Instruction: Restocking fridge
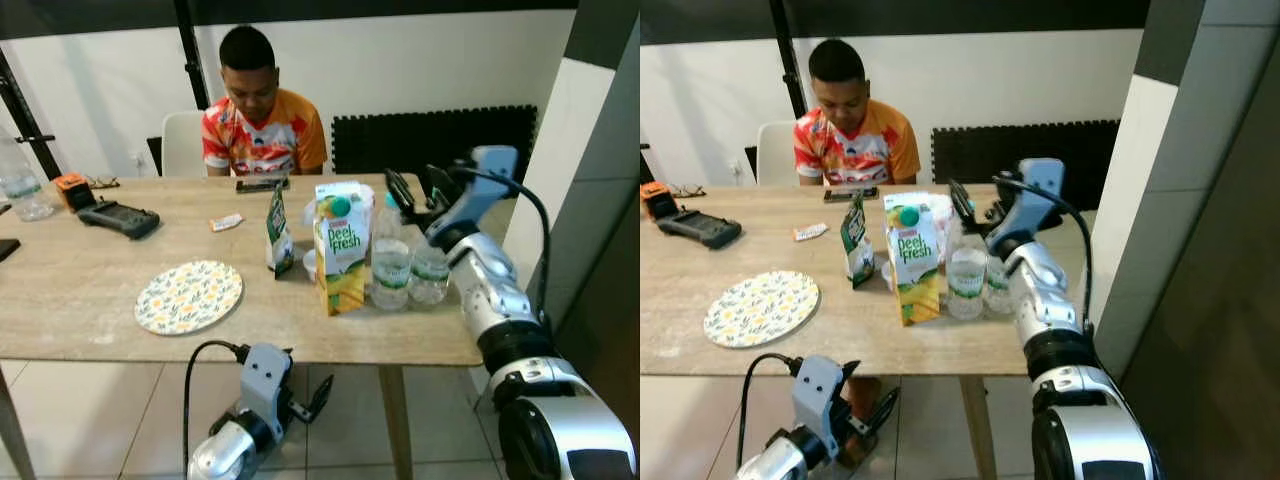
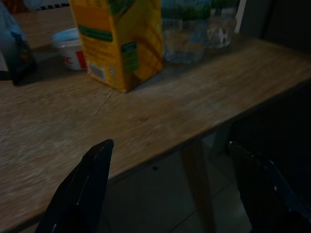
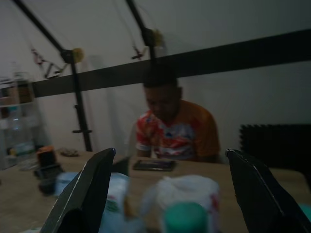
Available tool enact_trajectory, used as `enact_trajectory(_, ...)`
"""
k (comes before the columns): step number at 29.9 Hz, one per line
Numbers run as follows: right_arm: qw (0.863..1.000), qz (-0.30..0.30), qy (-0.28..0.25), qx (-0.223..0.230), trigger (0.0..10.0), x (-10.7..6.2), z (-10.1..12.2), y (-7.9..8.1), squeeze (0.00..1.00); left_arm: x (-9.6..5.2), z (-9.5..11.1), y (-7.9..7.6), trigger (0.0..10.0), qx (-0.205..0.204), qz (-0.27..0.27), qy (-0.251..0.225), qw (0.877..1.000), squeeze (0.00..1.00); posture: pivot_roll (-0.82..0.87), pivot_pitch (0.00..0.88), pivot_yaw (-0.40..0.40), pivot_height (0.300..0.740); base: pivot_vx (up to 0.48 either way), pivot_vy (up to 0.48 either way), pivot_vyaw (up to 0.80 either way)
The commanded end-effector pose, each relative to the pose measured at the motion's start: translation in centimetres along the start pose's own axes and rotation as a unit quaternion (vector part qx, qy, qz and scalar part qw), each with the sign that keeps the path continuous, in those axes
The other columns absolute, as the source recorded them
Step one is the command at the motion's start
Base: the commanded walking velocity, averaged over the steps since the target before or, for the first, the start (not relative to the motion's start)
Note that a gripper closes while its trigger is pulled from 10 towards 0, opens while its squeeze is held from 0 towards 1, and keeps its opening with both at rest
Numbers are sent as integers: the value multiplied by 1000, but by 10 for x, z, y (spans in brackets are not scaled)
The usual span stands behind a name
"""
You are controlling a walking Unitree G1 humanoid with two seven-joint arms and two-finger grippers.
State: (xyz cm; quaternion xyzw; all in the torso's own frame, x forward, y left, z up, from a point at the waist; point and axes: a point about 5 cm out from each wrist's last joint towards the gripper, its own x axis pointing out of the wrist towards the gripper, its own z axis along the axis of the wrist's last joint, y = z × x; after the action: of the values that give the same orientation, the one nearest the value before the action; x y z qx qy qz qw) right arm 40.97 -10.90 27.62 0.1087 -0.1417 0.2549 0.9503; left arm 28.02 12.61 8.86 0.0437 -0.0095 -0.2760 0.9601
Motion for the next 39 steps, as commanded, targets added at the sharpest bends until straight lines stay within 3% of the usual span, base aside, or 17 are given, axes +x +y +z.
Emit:
enact_trajectory(1, 1000, 7, 10, -5, 10000, 1, -3, 2, 0, -2, -2, -1, 10000, -5, -2, 9, 1000, 0, 23, 91, 24, 740, 0, 0, 0)
enact_trajectory(11, 992, 19, 83, -91, 10000, 3, -20, 5, 0, -4, 7, -8, 10000, -11, -25, 15, 1000, 0, 25, 90, 24, 740, 0, 0, 0)
enact_trajectory(15, 991, -21, 104, -84, 10000, 1, -27, -3, 0, -4, 16, -15, 10000, -14, -54, 2, 998, 0, 27, 91, 25, 740, 0, 0, 0)
enact_trajectory(30, 992, -57, 93, -59, 10000, 4, -18, -10, 0, -2, 24, -11, 10000, -14, -40, 1, 999, 0, 26, 96, 27, 740, 0, 0, 0)
enact_trajectory(39, 985, -61, 142, -77, 10000, 4, -24, -10, 0, 4, 30, -10, 10000, -13, -43, -5, 999, 0, 18, 115, 21, 740, 0, 0, 0)
